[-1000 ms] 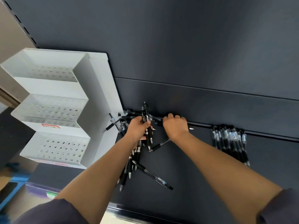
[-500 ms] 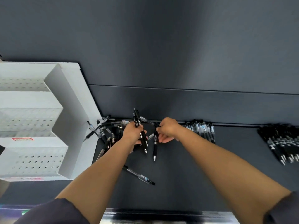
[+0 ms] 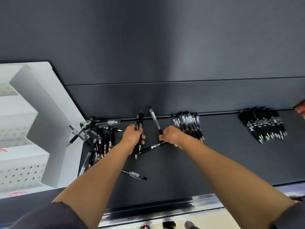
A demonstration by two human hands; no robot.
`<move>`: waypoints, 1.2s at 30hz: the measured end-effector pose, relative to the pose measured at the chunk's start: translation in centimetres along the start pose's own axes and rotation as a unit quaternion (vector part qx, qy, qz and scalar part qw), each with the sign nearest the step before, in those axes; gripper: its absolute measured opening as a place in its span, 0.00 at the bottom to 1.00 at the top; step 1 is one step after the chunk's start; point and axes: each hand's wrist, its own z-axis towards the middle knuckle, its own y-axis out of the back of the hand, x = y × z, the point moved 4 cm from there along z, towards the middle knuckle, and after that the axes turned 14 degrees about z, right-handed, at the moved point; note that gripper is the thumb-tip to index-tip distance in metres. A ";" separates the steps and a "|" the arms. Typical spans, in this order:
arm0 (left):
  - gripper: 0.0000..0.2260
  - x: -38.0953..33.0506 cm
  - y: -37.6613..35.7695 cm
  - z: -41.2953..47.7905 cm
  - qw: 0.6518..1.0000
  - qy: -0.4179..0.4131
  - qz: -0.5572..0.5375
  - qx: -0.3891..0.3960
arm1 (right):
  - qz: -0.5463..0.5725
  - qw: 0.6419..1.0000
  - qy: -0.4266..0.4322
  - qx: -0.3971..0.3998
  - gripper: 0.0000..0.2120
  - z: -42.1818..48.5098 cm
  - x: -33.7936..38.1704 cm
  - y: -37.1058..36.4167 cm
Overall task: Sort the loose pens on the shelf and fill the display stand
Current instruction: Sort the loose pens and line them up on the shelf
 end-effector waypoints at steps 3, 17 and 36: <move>0.02 0.0 -0.4 -0.1 1.000 -0.007 0.015 0.017 | 0.004 1.000 0.000 -0.001 0.18 -0.1 -0.4 0.0; 0.08 -1.7 -2.7 -0.2 0.937 -0.145 0.316 0.029 | -0.005 0.993 0.022 -0.119 0.19 -0.8 -1.9 2.5; 0.07 -3.9 -7.3 0.1 0.959 -0.112 0.260 0.016 | -0.035 0.979 -0.007 -0.199 0.06 -2.5 -8.2 7.8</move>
